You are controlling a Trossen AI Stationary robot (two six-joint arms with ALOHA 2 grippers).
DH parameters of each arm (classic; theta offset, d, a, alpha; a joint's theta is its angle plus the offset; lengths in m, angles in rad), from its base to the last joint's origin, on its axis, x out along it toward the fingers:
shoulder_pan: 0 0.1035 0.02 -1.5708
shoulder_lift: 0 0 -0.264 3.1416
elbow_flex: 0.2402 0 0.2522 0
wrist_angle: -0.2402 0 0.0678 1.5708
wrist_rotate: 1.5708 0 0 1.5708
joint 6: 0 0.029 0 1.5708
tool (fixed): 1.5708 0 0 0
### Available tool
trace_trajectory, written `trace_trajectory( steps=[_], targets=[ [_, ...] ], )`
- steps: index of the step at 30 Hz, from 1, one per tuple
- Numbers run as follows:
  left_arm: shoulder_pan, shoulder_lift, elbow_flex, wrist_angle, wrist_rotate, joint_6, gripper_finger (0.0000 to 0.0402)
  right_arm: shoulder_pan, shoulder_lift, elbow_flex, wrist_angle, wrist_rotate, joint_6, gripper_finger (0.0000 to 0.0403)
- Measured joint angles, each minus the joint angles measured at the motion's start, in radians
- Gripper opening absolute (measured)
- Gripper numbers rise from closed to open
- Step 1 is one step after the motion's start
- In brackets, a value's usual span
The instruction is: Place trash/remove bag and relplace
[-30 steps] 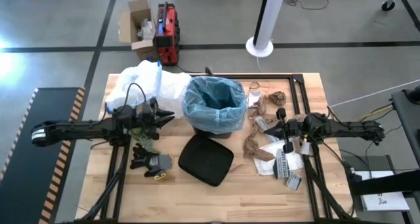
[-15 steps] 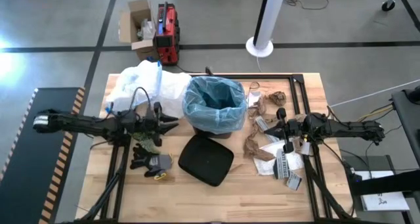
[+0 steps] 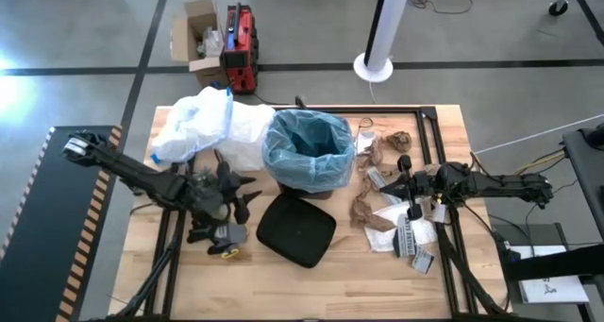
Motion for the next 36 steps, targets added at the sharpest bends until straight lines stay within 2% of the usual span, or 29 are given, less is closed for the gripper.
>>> trace_trajectory(
  steps=[5,8,12,15,18,20,25,27,32,36],
  targets=[
    [-0.090,0.088,0.131,-0.233,-0.009,-0.122,0.0194,0.000,0.000,0.000,0.000,0.000,0.000,0.0000],
    [-0.177,0.153,0.176,-0.335,-0.071,-0.204,0.0198,0.000,0.000,0.000,0.000,0.000,0.000,0.0000],
    [-0.274,0.241,0.197,-0.468,-0.109,-0.404,0.0212,0.000,0.000,0.000,0.000,0.000,0.000,0.0000],
    [-0.327,0.301,0.207,-0.502,-0.110,-0.530,0.0224,0.000,0.000,0.000,0.000,0.000,0.000,0.0000],
    [-0.356,0.359,0.226,-0.502,-0.108,-0.573,0.0233,0.000,0.000,0.000,0.000,0.000,0.000,0.0000],
    [-0.360,0.397,0.243,-0.500,-0.078,-0.585,0.0237,0.000,0.000,0.000,0.000,0.000,0.000,0.0000],
    [-0.360,0.486,0.312,-0.560,0.140,-0.624,0.0234,0.000,0.000,0.000,0.000,0.000,0.000,0.0000],
    [-0.360,0.511,0.356,-0.605,0.193,-0.641,0.0229,0.000,0.000,0.000,0.000,0.000,0.000,0.0000],
    [-0.362,0.532,0.447,-0.698,0.200,-0.664,0.0218,0.000,0.000,0.000,0.000,0.000,0.000,0.0000],
    [-0.352,0.498,0.454,-0.715,0.171,-0.662,0.0207,0.000,0.003,0.000,0.000,0.000,0.000,0.0000]
  ],
)
